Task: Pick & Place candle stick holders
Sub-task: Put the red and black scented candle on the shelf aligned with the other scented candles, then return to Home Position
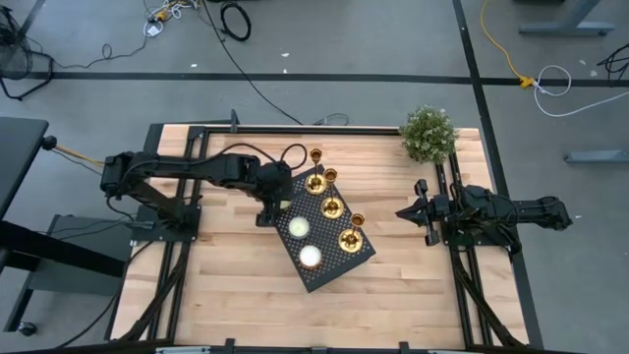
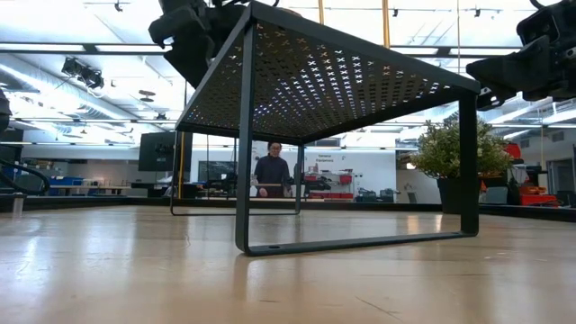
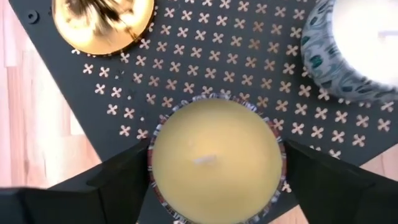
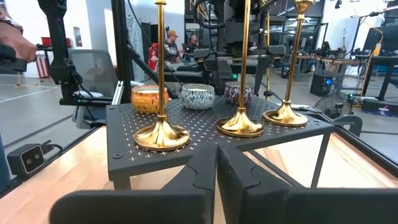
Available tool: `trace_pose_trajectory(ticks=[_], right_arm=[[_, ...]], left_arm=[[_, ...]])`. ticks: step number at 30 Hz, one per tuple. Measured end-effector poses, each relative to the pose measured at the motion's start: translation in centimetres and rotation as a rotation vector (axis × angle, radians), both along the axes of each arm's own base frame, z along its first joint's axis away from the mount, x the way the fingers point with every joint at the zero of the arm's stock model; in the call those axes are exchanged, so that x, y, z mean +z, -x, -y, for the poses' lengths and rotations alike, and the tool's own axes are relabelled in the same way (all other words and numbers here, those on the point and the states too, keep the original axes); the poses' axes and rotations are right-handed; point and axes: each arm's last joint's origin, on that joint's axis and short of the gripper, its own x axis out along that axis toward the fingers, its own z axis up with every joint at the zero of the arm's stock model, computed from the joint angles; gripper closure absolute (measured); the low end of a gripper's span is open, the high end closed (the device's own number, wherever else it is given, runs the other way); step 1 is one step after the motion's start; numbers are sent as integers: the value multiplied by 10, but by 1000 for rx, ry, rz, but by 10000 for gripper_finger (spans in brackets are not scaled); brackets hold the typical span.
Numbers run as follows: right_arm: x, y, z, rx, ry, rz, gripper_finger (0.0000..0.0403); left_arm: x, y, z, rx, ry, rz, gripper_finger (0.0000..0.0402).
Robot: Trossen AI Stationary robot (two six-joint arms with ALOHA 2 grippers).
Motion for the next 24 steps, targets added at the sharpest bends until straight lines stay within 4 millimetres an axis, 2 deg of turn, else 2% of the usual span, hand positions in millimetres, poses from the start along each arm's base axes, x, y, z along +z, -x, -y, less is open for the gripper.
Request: trace_pose_trajectory(ticks=[8, 16, 24], right_arm=[[0, 0, 0, 0, 0, 0, 385], [0, 0, 0, 0, 0, 0, 385], [0, 0, 0, 0, 0, -1, 385]], left_arm=[[0, -1, 0, 13, 7, 10, 5], [0, 0, 0, 12, 7, 2, 9], [5, 11, 1, 13, 9, -37, 8]])
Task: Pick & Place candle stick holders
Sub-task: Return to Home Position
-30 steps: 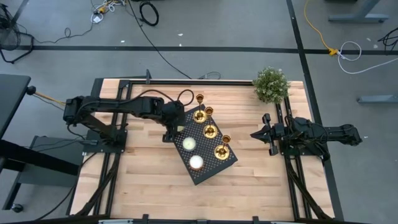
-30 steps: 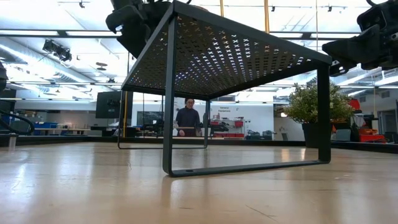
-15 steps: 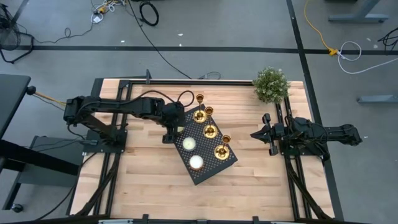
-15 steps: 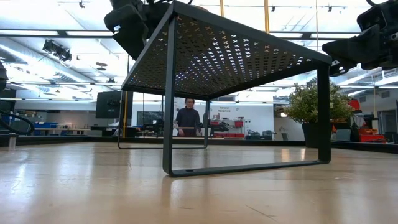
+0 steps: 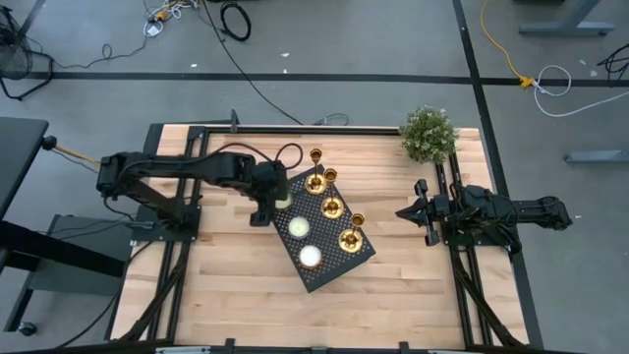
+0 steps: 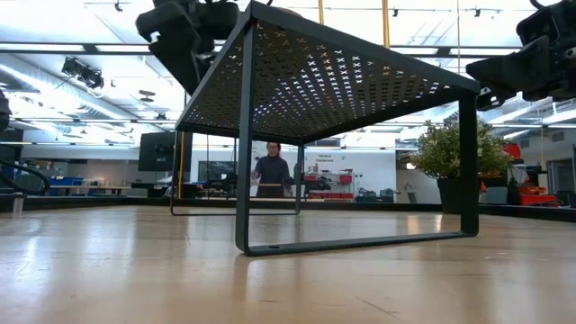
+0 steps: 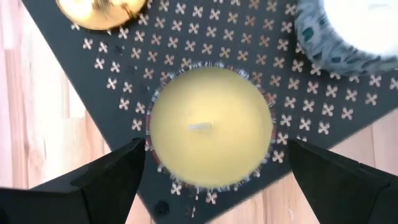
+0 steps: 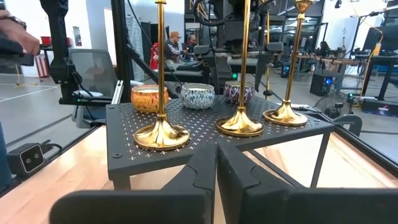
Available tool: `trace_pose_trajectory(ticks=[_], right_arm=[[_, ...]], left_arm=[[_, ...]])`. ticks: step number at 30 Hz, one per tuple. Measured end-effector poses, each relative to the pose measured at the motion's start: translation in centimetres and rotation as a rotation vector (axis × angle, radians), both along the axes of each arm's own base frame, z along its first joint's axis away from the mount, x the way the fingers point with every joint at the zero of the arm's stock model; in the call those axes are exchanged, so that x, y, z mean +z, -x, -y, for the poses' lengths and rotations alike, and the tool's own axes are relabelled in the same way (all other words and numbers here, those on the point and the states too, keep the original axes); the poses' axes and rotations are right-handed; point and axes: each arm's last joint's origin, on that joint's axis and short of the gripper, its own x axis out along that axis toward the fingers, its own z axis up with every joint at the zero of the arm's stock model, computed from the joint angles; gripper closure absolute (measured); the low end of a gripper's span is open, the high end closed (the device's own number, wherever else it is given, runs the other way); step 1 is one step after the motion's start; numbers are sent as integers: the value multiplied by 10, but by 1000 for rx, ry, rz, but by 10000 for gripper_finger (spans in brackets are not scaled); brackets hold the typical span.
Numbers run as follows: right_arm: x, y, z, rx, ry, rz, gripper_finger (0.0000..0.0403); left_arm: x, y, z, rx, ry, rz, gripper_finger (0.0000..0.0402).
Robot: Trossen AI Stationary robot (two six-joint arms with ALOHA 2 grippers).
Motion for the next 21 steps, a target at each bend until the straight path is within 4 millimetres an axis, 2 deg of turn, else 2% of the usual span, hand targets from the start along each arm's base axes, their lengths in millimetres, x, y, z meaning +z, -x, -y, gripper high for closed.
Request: trace_pose_trajectory(ticks=[12, 21], right_arm=[[0, 0, 0, 0, 0, 0, 385], [0, 0, 0, 0, 0, 0, 385]], left_arm=[[23, 25, 2, 78, -1, 46, 7], [28, 41, 6, 92, 85, 10, 8]])
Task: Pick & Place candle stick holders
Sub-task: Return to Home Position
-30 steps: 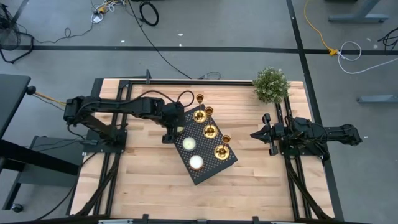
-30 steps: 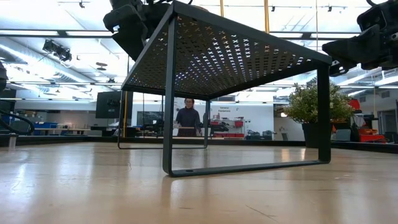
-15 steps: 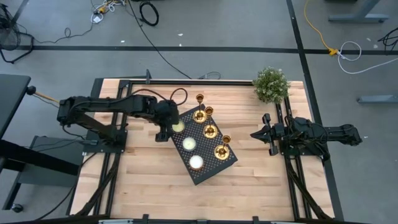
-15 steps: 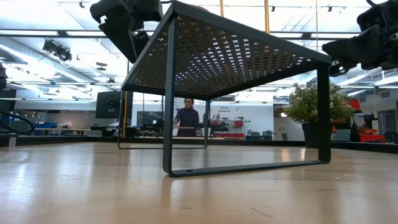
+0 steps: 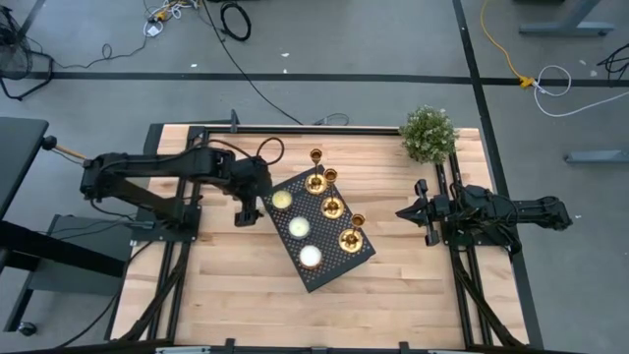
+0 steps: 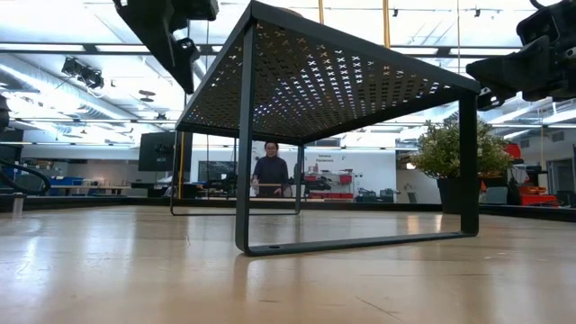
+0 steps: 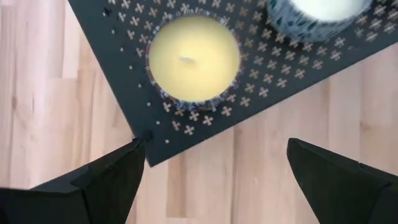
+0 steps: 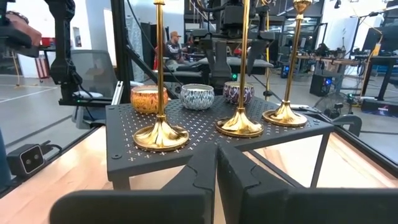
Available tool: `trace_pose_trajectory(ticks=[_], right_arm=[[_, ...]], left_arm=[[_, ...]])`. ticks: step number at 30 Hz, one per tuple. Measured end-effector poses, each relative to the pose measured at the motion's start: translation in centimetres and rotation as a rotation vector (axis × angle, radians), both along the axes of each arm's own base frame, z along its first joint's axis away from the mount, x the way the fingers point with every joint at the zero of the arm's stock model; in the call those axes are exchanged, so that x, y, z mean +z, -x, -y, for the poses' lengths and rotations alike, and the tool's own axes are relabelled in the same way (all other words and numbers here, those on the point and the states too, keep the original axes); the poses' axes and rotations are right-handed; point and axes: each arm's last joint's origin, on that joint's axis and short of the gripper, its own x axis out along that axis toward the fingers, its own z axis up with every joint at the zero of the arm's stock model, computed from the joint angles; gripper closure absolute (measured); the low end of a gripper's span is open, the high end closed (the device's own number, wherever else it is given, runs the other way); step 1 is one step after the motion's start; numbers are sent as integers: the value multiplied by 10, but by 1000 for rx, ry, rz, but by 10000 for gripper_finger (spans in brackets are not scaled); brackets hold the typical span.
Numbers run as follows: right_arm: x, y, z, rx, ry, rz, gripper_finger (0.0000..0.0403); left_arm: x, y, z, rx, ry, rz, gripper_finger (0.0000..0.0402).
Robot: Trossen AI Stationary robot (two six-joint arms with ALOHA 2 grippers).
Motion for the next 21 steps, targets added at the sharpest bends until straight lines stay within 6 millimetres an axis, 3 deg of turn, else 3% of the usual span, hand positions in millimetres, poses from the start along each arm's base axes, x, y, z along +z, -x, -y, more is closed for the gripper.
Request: trace_pose_trajectory(ticks=[8, 21], right_arm=[[0, 0, 0, -1, 0, 1, 385], [0, 0, 0, 0, 0, 0, 385]], left_arm=[[-7, 17, 7, -19, 17, 27, 24], [-40, 57, 20, -12, 57, 218, 44]])
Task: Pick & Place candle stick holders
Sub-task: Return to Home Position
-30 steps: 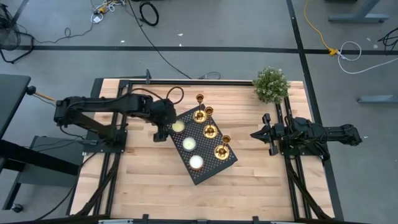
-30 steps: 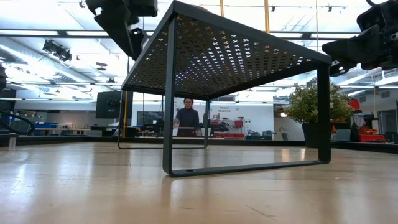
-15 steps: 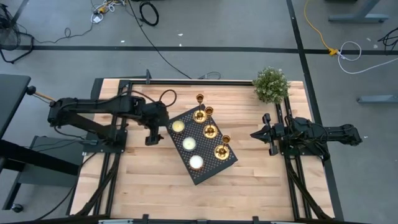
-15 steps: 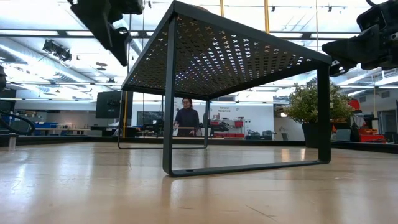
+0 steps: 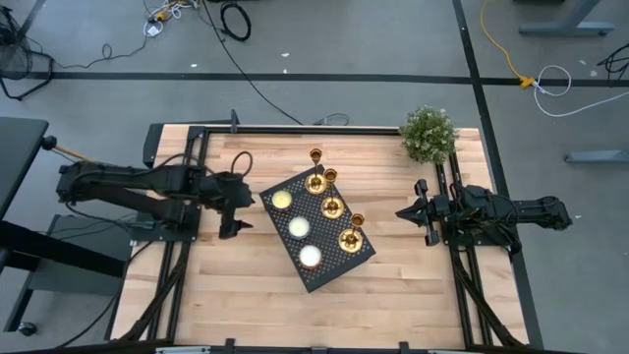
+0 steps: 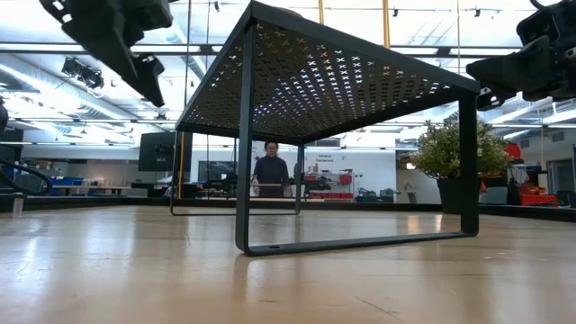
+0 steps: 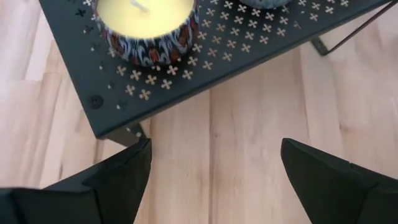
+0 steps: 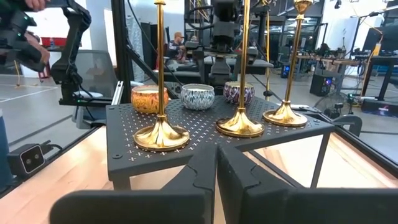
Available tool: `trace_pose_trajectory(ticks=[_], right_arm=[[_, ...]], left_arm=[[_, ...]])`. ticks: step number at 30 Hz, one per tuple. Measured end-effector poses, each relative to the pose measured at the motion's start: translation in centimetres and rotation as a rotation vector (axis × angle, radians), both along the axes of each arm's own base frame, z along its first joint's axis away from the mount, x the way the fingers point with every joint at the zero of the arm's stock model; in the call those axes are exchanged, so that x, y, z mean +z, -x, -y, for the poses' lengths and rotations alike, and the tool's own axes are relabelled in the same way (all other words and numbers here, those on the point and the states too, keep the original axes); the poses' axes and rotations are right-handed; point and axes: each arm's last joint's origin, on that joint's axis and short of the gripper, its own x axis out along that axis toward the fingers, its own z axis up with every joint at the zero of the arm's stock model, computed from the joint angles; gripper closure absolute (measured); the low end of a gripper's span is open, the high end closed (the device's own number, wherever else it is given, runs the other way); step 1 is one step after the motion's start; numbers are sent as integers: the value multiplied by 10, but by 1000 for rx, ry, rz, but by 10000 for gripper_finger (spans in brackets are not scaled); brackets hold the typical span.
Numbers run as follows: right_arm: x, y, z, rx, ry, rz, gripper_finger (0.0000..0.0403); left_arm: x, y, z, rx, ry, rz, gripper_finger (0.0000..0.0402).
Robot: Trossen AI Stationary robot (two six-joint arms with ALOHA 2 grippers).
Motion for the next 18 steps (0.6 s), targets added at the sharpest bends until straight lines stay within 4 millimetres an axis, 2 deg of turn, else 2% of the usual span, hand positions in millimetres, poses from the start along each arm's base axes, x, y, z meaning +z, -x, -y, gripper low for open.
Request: trace_pose_trajectory(ticks=[9, 18], right_arm=[[0, 0, 0, 0, 0, 0, 385], [0, 0, 0, 0, 0, 0, 385]], left_arm=[[-20, 22, 1, 49, 32, 115, 44], [-37, 30, 0, 126, 73, 262, 44]])
